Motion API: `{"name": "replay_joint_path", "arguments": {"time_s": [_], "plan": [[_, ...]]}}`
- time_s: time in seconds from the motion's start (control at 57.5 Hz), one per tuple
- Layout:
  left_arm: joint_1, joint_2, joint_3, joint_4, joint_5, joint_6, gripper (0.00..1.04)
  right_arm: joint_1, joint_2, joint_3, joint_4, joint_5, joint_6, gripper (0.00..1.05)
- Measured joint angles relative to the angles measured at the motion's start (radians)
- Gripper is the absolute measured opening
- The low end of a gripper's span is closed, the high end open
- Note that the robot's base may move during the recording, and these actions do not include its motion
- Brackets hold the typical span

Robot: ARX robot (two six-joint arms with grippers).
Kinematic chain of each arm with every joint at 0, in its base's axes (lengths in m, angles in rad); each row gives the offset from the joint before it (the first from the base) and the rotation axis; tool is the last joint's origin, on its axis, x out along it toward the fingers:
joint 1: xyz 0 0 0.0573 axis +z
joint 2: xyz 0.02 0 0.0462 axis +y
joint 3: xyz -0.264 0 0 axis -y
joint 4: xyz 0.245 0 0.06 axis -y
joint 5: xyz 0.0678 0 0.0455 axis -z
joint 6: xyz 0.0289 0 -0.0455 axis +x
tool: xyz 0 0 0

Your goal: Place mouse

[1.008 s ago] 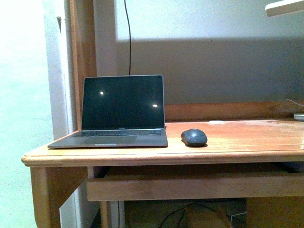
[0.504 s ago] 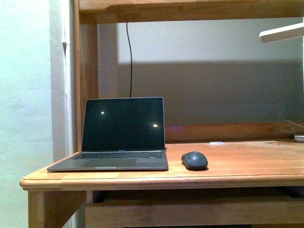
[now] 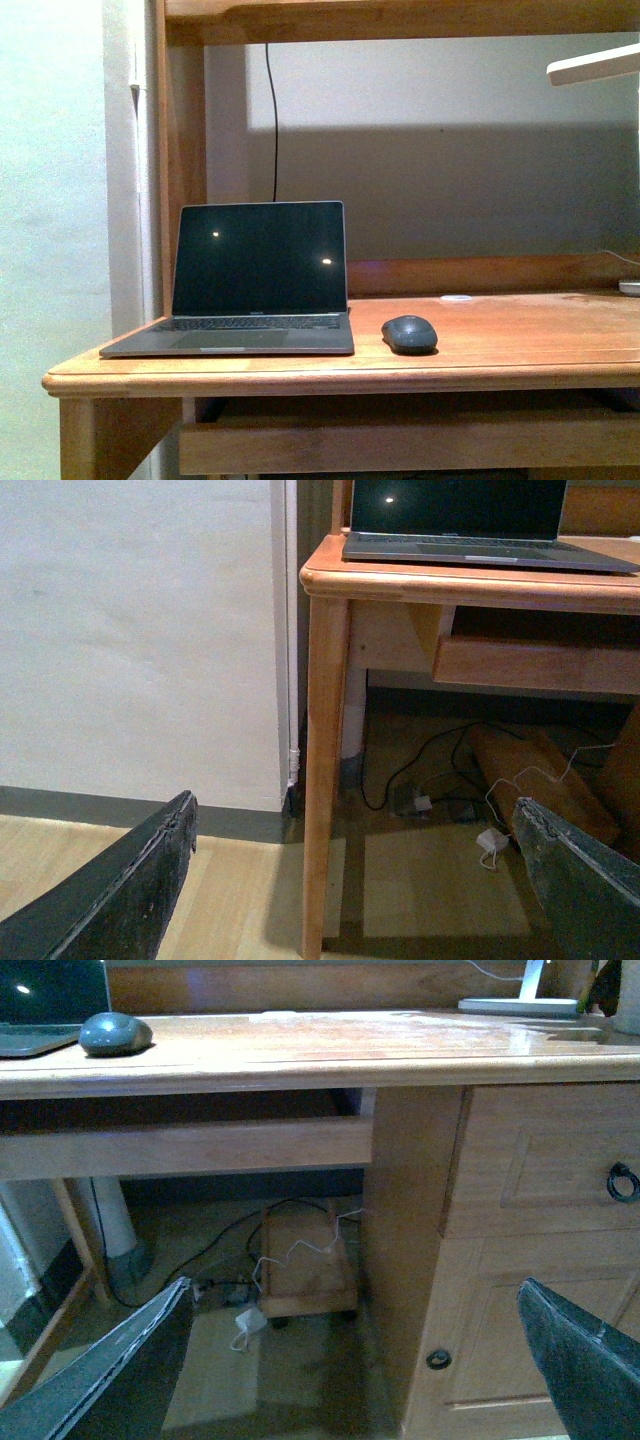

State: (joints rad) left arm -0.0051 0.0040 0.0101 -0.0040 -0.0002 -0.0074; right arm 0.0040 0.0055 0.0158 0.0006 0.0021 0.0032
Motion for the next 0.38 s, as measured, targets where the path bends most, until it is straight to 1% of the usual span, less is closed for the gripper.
{"name": "replay_joint_path", "arguments": {"time_s": [0.382], "plan": [[0.000, 0.000, 0.000, 0.000, 0.000, 0.000, 0.97, 0.000, 0.000, 0.000, 0.000, 0.000, 0.000, 0.97]]}}
